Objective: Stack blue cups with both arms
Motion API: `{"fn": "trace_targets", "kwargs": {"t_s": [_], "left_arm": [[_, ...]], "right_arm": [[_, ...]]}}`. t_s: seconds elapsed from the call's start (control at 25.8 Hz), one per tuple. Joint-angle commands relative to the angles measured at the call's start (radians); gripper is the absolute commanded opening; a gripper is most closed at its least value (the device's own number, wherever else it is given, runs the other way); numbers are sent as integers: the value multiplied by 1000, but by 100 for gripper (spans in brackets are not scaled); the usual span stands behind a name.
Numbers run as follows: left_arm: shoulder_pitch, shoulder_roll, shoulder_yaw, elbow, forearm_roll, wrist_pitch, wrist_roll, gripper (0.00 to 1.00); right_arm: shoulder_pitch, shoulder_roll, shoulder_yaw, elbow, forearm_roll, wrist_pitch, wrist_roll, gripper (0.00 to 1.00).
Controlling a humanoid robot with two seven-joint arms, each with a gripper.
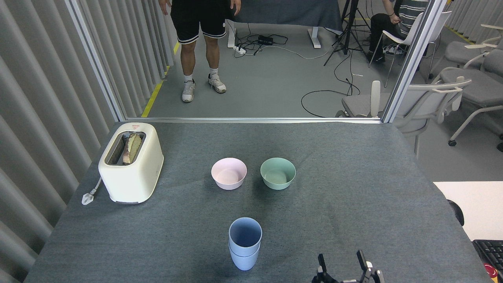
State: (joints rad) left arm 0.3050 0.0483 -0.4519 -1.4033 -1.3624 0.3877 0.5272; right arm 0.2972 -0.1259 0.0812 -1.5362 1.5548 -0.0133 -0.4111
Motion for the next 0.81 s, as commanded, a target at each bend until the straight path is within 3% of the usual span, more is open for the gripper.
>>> {"fn": "trace_targets", "kwargs": {"t_s": [0.0, 0.12, 0.27, 0.43, 0.58, 0.78], "left_arm": [[-7, 1, 1, -2, -1, -7, 2, 100], [-7, 15, 6, 3, -1, -12, 7, 100], [-15, 84, 7, 3, -3, -18, 8, 100], [-26, 116, 44, 3, 0, -95, 11, 100], [-14, 113, 171, 3, 2, -240, 13, 100], [-12, 113, 199, 3, 0, -254, 13, 100]], "right_arm": [[129, -11, -43, 10, -4, 0, -51, 100], [166, -11, -46, 8, -27, 0, -71, 100], [172, -21, -51, 4, -62, -22, -80, 100], [172, -18, -138, -7, -64, -117, -75, 100], [174, -11, -182, -7, -64, -162, -72, 100], [177, -8, -184, -7, -64, -154, -69, 100]]}}
